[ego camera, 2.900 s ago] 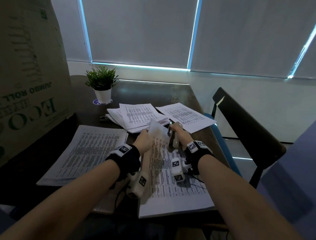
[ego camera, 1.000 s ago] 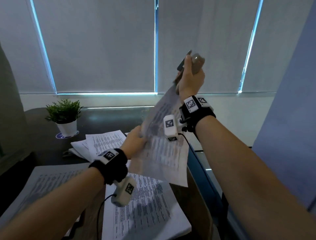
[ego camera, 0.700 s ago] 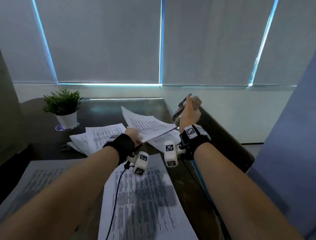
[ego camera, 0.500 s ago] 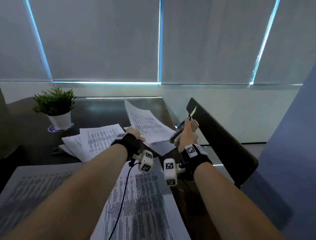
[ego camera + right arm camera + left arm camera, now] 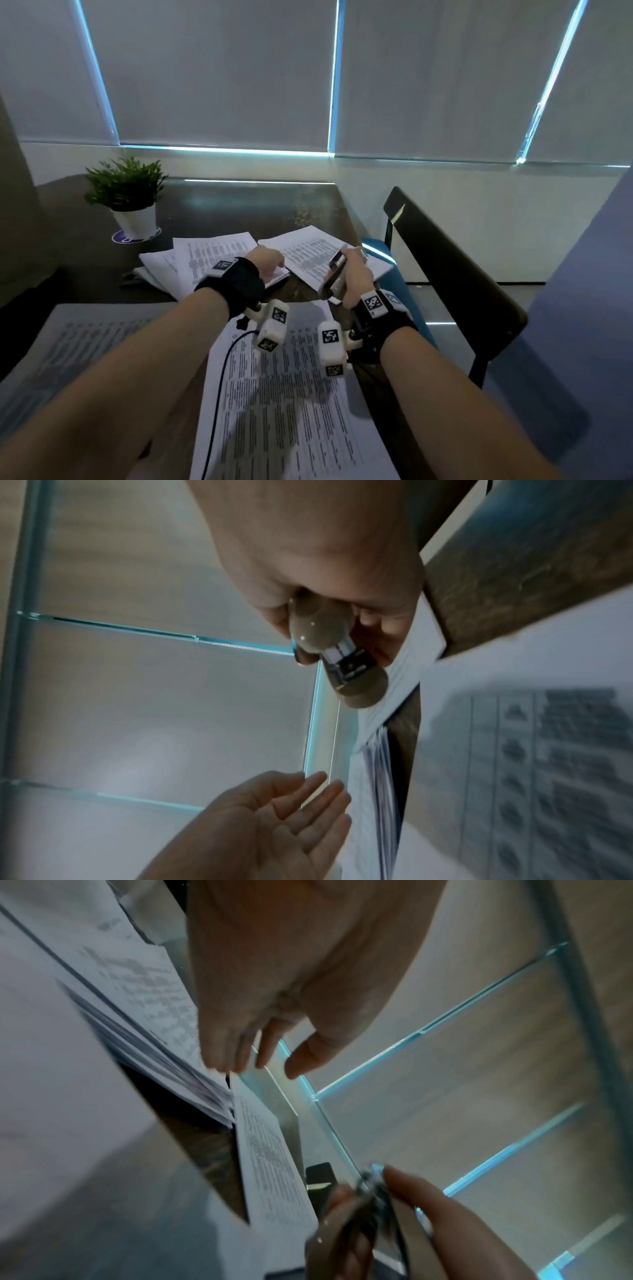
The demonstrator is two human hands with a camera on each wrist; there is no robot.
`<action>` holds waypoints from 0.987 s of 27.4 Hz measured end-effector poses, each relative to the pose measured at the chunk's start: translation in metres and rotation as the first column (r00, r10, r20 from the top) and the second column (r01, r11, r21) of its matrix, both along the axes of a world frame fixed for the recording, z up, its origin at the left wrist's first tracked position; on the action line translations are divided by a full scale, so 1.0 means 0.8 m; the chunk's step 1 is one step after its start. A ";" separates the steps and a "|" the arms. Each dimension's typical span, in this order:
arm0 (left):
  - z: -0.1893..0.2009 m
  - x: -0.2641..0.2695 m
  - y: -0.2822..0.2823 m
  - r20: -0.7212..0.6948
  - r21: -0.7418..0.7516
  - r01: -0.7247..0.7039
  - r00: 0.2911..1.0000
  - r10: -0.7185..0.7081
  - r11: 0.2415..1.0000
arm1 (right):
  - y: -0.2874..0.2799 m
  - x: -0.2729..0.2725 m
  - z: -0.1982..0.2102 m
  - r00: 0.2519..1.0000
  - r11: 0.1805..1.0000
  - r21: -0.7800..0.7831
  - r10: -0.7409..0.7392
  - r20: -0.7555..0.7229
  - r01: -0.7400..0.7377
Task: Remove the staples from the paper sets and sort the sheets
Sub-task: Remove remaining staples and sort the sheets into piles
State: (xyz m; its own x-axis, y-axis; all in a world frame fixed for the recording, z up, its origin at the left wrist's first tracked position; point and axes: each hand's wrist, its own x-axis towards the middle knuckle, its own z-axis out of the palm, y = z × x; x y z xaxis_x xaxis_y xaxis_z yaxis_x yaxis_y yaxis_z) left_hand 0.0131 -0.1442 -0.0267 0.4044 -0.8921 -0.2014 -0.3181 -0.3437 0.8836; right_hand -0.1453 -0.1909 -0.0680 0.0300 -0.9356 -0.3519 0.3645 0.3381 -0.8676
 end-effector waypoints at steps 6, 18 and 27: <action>-0.032 0.041 0.123 0.329 0.221 -0.023 0.943 -0.052 0.975 | 0.062 0.056 -0.020 0.946 0.951 0.074 0.307 -0.101 -0.300; -0.089 0.046 0.156 0.530 0.281 0.058 0.823 -0.205 0.958 | 0.089 0.067 -0.063 0.962 0.972 0.048 0.233 -0.141 -0.229; -0.095 0.042 0.155 0.217 -0.102 0.068 0.975 -0.044 0.993 | 0.093 0.061 -0.070 0.969 0.975 -0.015 0.220 -0.115 -0.223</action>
State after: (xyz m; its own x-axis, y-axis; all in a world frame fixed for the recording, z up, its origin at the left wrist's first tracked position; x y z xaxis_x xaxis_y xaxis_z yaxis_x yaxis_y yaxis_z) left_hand 0.0463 -0.0200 -0.1028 0.3763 -0.9263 -0.0172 -0.5195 -0.2264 0.8239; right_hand -0.0962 -0.1164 -0.1239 0.1998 -0.9193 -0.3392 0.1830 0.3751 -0.9088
